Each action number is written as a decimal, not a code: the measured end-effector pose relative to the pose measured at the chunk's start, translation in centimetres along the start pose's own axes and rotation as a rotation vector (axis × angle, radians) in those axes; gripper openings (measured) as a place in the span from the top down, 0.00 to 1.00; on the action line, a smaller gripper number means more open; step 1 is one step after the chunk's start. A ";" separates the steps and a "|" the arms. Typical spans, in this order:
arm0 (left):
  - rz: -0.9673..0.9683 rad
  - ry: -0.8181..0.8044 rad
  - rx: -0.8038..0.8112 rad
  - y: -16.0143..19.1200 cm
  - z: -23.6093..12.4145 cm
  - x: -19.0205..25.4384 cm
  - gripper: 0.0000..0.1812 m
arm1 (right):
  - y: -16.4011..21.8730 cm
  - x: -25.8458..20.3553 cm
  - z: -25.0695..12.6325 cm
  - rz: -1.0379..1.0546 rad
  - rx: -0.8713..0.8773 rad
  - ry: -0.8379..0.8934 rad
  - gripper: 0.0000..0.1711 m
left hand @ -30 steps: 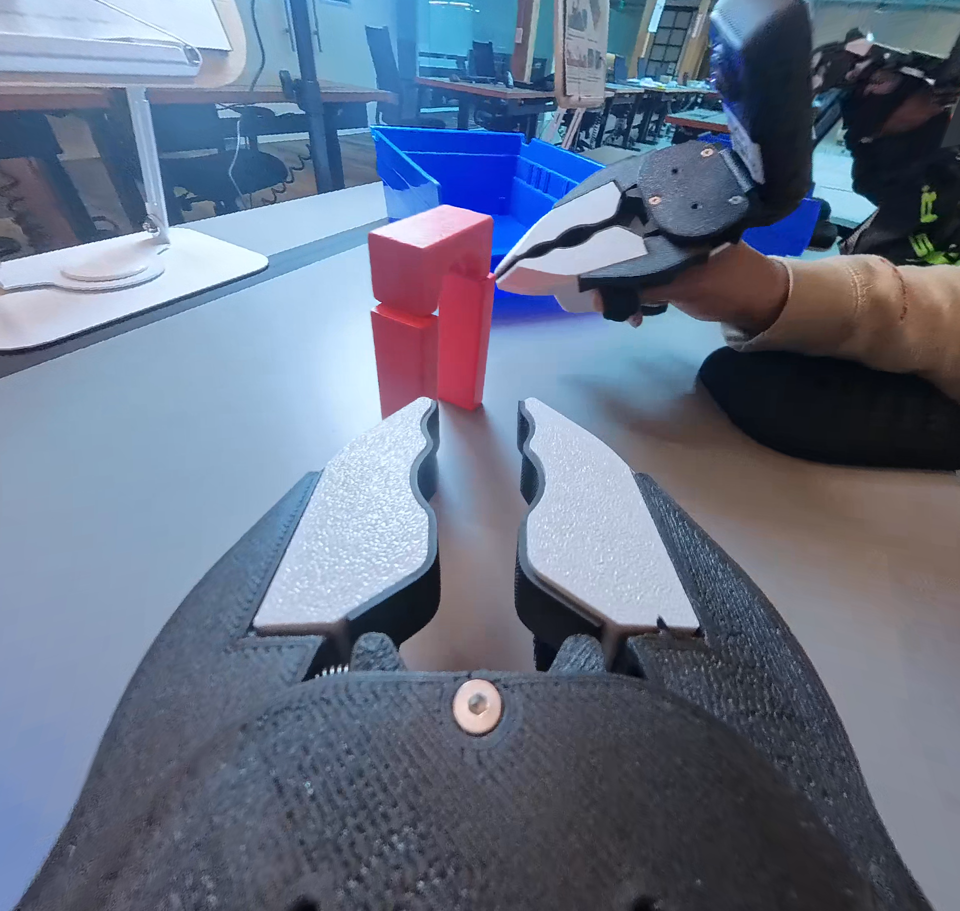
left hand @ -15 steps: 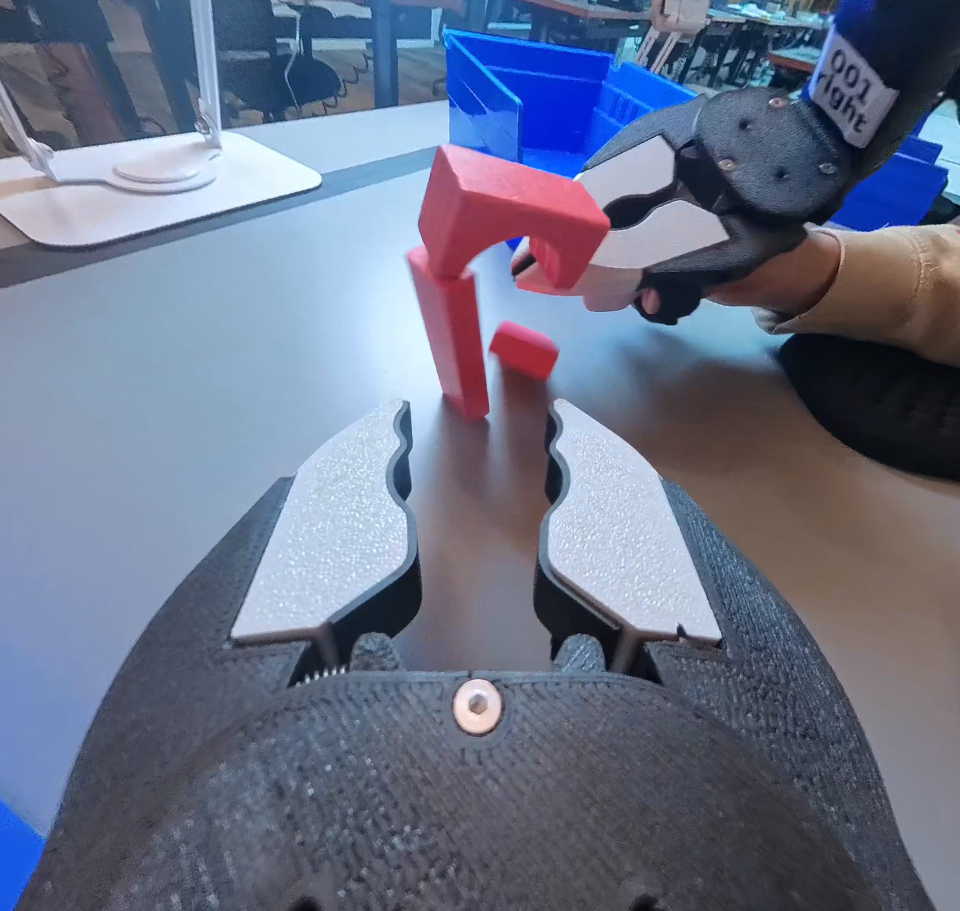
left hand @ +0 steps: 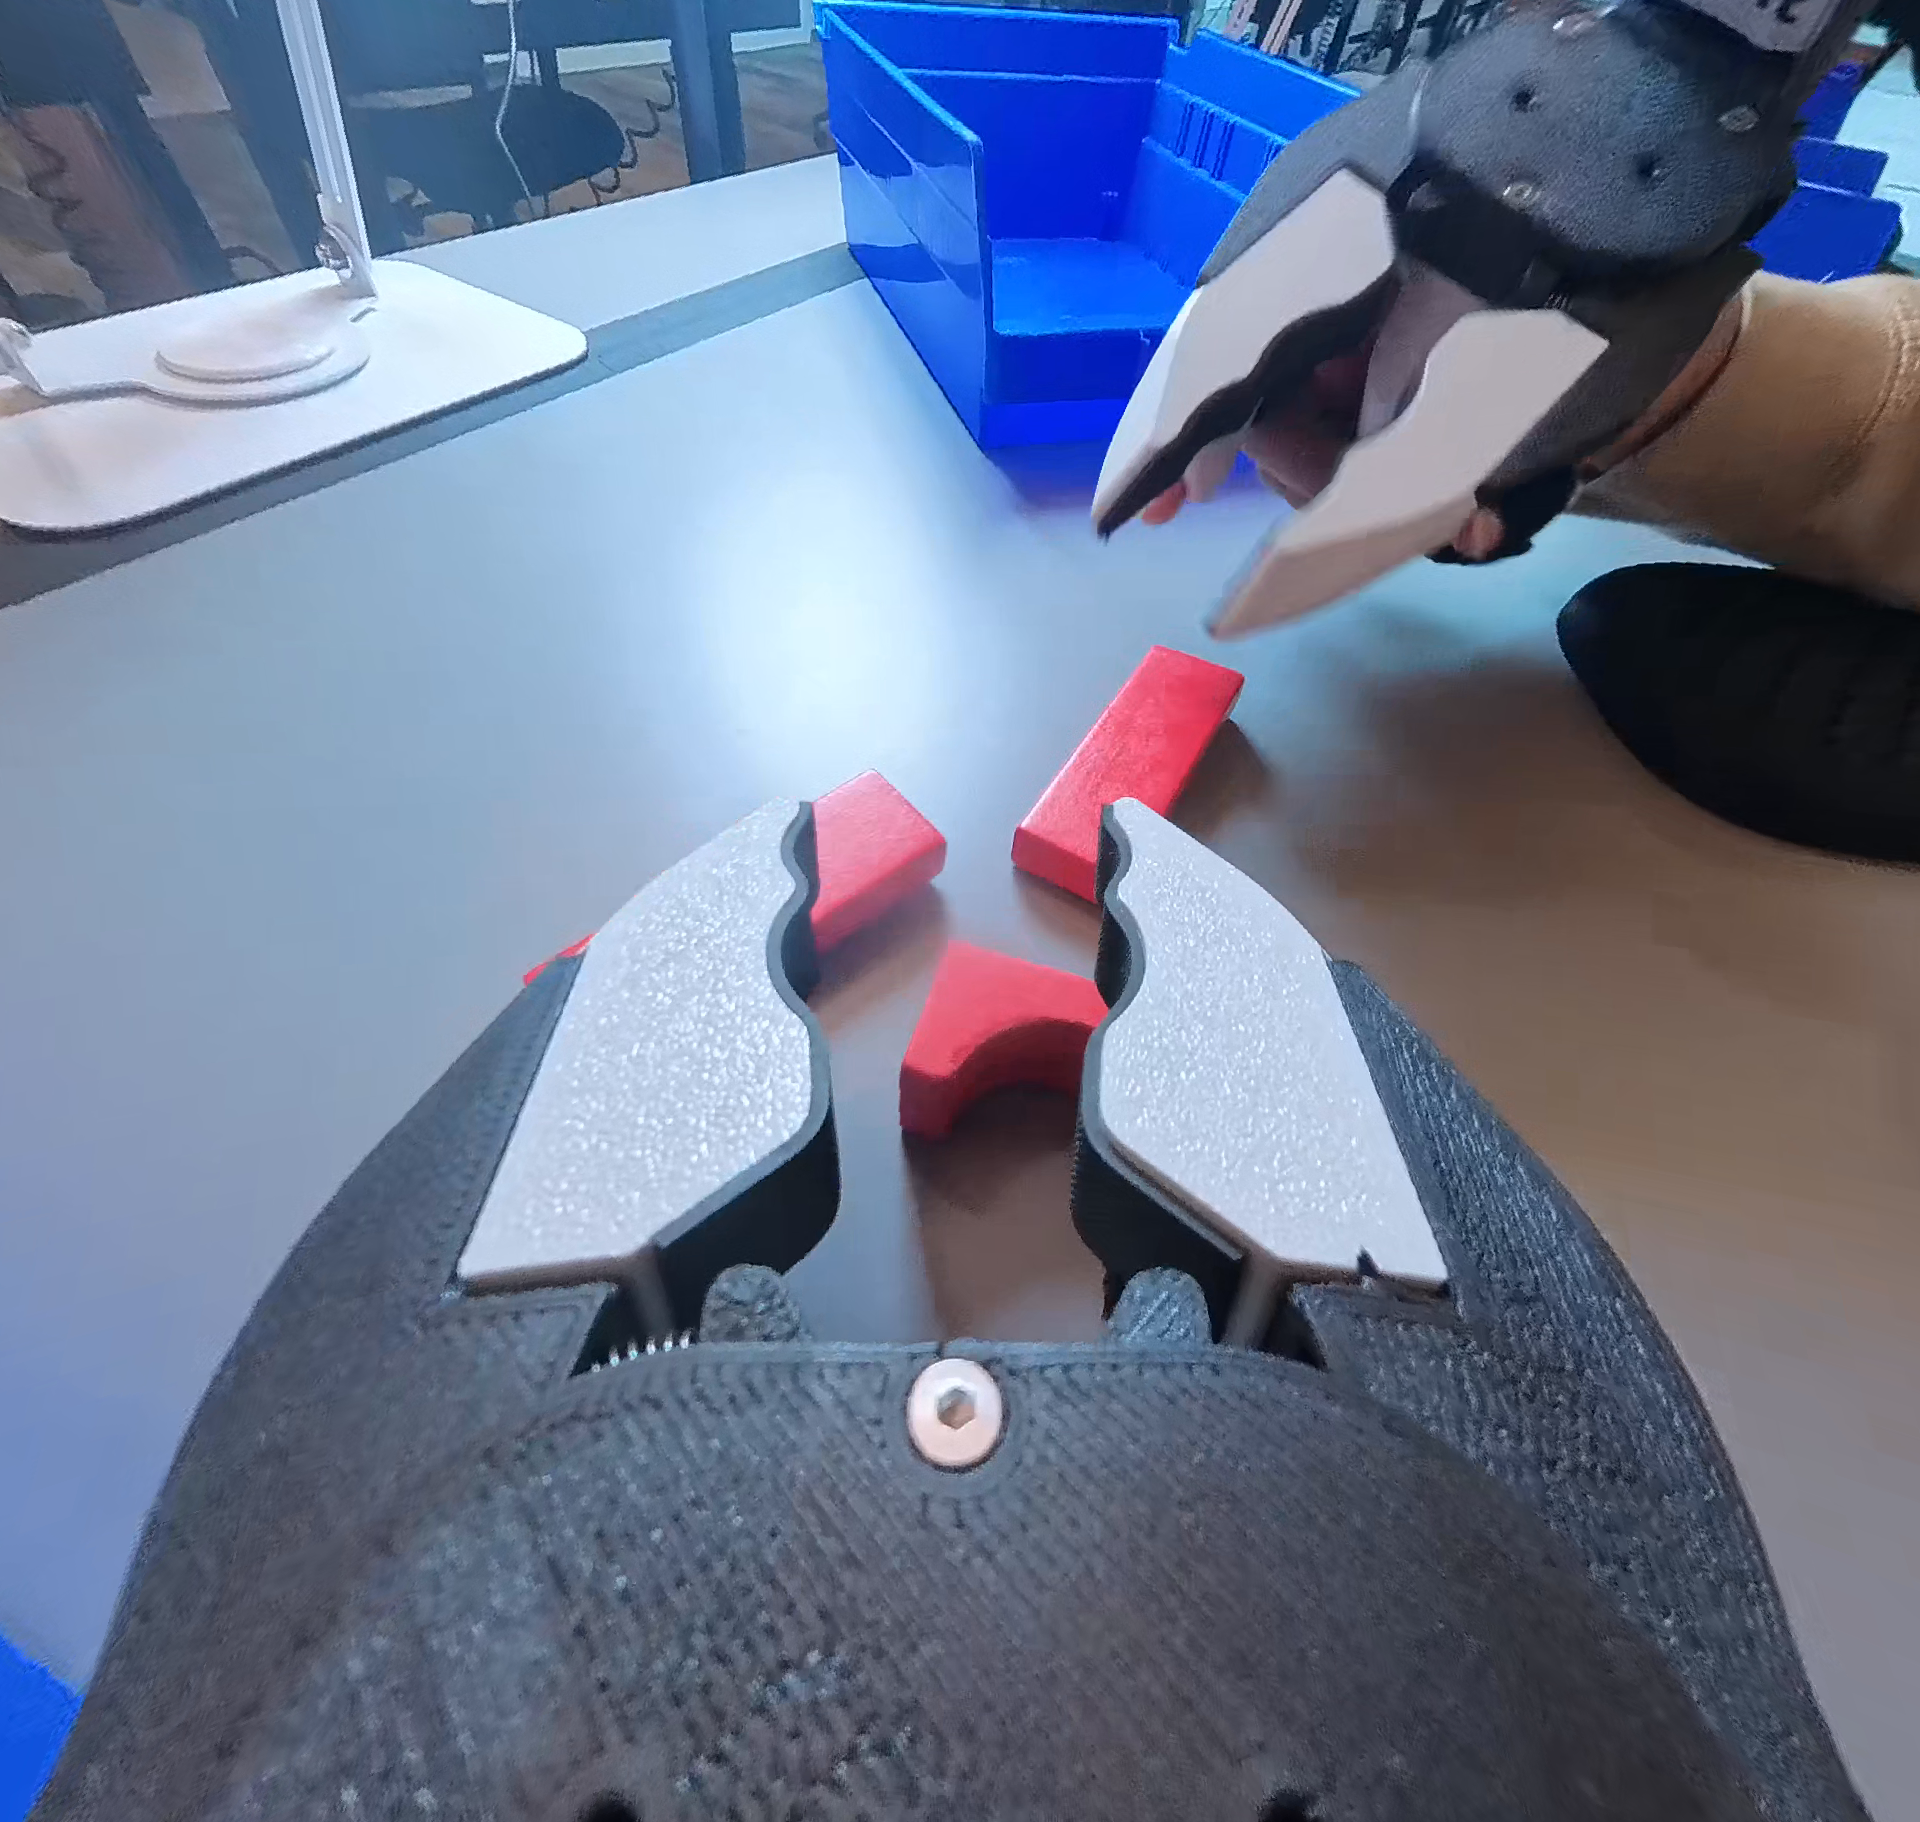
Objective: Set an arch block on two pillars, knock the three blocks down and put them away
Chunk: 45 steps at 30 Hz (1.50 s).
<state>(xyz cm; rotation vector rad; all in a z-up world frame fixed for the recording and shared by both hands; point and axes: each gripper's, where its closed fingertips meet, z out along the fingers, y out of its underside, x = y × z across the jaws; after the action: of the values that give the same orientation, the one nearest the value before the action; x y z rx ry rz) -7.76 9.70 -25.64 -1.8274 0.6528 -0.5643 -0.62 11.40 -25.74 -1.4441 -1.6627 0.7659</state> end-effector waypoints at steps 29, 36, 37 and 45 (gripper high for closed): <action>0.062 0.006 -0.001 0.0 -0.2 0.2 0.77 | 7.0 19.8 -17.4 0.261 -0.110 1.164 0.73; 0.045 0.006 0.006 -0.1 -0.3 0.2 0.77 | 1.1 14.4 -10.1 0.033 0.027 0.857 0.72; 0.039 0.008 0.007 -0.1 -0.3 0.2 0.77 | 0.5 13.3 -8.8 0.007 0.029 0.804 0.72; -0.042 0.042 0.015 -0.1 -0.2 0.2 0.78 | 0.5 2.8 2.9 -0.008 -0.056 0.234 0.68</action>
<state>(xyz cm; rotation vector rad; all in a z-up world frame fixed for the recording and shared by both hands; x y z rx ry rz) -7.71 9.48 -25.51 -1.8230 0.6375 -0.6357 -3.00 14.42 -27.19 -1.5035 -1.5198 0.5266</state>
